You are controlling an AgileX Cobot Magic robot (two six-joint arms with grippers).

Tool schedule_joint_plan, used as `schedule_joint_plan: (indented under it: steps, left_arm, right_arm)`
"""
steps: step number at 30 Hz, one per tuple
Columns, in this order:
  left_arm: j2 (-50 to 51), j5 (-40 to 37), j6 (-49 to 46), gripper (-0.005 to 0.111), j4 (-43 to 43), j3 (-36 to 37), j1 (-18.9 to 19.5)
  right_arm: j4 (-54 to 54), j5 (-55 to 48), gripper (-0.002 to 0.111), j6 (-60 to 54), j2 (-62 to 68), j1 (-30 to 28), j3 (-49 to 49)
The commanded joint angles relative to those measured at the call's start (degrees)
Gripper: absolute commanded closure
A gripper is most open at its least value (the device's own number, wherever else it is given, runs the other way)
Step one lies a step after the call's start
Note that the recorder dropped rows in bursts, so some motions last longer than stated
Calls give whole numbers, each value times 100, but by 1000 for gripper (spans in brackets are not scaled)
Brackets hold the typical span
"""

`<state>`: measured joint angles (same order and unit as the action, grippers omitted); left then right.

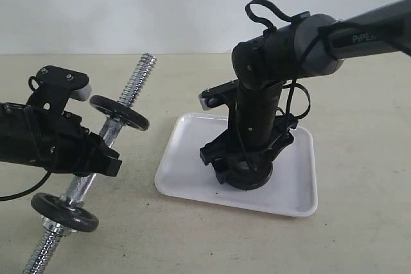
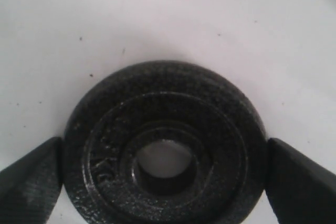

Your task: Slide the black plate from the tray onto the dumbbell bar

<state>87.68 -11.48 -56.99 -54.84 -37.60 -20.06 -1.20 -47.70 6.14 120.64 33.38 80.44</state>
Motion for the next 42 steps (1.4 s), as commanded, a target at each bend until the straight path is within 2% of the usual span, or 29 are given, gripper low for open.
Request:
schedule_joint_plan:
  steps: [1,32,42]
  left_arm:
    - [-298,374,-5,102,-139,-188,16]
    - [-298,386,-5,102,511,-188,16]
    - [-298,427,-14,102,848,-188,16]
  right_arm:
    - [-105,-25,108,-167,-3,-22,15]
    - [-452,78,108,-488,-350,-22,29]
    - [-452,-37,108,-1519,-763,-218,29]
